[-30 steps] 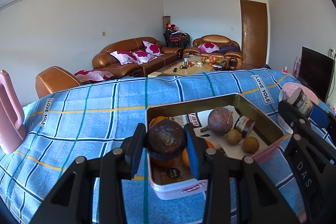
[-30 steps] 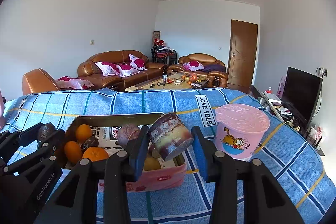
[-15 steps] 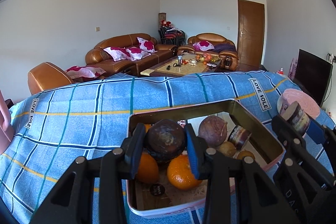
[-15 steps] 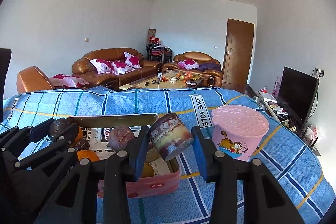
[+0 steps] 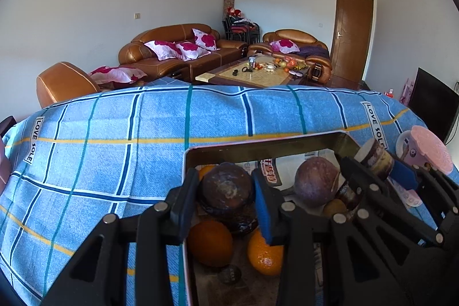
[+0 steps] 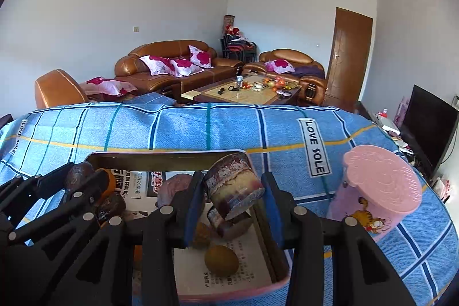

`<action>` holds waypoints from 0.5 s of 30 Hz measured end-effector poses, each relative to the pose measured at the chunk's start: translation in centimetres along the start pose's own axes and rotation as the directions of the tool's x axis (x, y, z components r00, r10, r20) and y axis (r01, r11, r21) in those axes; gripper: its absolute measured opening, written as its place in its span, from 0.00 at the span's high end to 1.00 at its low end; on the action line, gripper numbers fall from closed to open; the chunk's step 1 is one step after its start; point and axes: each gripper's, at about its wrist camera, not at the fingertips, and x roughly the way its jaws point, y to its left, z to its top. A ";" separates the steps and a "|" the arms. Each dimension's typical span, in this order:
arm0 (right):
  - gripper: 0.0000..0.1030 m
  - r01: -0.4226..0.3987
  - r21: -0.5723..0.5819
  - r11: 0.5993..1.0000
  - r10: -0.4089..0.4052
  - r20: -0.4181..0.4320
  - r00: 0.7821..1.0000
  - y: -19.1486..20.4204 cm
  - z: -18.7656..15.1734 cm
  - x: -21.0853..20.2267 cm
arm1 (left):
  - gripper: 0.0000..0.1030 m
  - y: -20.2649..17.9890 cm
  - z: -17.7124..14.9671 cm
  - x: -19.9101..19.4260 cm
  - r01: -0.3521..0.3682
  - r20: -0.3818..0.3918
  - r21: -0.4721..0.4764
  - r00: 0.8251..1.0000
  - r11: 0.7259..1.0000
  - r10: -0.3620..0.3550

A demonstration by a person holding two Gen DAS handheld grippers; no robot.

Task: Organize fruits
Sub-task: 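Open the left tool to drop the dark fruit into the box while the right tool drops the jar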

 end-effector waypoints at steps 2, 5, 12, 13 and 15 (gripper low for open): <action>0.58 -0.050 -0.018 0.999 0.049 -0.031 0.998 0.3 0.0 0.7 | 0.63 0.4 0.0 0.6 0.011 -0.027 -0.010 1.000 1.000 -0.011; 0.58 -0.118 -0.023 0.993 0.116 -0.084 0.990 0.5 -0.1 1.7 | 0.63 0.5 0.1 1.1 0.027 -0.048 -0.012 0.998 1.000 -0.027; 0.57 -0.175 0.013 0.985 0.175 -0.089 0.980 0.0 -0.3 1.8 | 0.62 0.2 0.0 1.2 0.035 -0.052 -0.002 0.998 0.999 -0.035; 0.57 -0.185 0.017 0.983 0.186 -0.088 0.979 0.0 -0.4 1.8 | 0.62 0.3 0.0 1.0 0.037 -0.048 -0.003 0.998 0.999 -0.037; 0.57 -0.228 0.034 0.973 0.230 -0.069 0.971 -0.4 -0.5 1.4 | 0.62 0.3 -0.2 0.5 0.031 -0.033 0.002 0.999 1.000 -0.031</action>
